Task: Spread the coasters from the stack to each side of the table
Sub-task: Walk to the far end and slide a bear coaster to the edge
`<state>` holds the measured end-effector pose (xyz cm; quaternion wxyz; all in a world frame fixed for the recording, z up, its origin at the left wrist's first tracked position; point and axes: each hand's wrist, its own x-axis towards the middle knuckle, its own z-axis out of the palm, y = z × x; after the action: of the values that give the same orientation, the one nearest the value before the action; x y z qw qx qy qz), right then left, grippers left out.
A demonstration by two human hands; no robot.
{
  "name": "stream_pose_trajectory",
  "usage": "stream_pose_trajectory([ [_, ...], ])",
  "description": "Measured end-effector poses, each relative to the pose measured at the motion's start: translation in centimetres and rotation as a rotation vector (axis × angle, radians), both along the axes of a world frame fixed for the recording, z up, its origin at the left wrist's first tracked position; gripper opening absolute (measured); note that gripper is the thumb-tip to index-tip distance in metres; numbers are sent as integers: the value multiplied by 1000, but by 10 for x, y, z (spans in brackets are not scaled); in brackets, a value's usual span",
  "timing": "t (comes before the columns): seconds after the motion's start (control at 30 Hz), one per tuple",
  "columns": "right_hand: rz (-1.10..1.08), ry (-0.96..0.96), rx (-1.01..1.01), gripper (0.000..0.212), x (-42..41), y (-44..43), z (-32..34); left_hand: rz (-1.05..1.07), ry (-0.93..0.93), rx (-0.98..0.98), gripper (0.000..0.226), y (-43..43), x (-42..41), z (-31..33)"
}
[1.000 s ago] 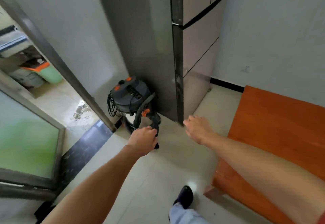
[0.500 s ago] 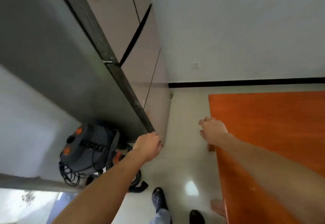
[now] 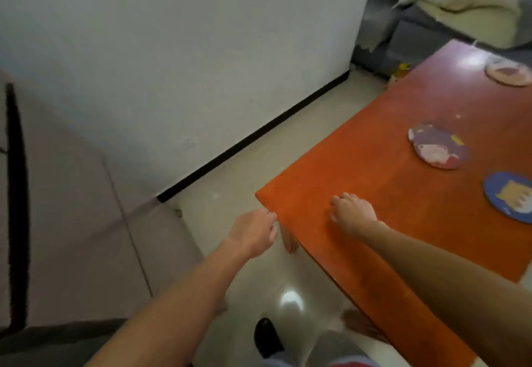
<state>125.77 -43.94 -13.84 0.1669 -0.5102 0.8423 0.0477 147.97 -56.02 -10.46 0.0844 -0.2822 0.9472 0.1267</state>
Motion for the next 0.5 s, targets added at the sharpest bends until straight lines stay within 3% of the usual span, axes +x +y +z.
stream_pose_trajectory([
  [0.23, -393, -14, 14, 34, -63, 56, -2, -345, -22, 12, 24, -17, -93, -15],
  [0.5, -777, -58, 64, 29, -145, 79, -37, -516, -28, 4, 19, -23, -178, -51],
])
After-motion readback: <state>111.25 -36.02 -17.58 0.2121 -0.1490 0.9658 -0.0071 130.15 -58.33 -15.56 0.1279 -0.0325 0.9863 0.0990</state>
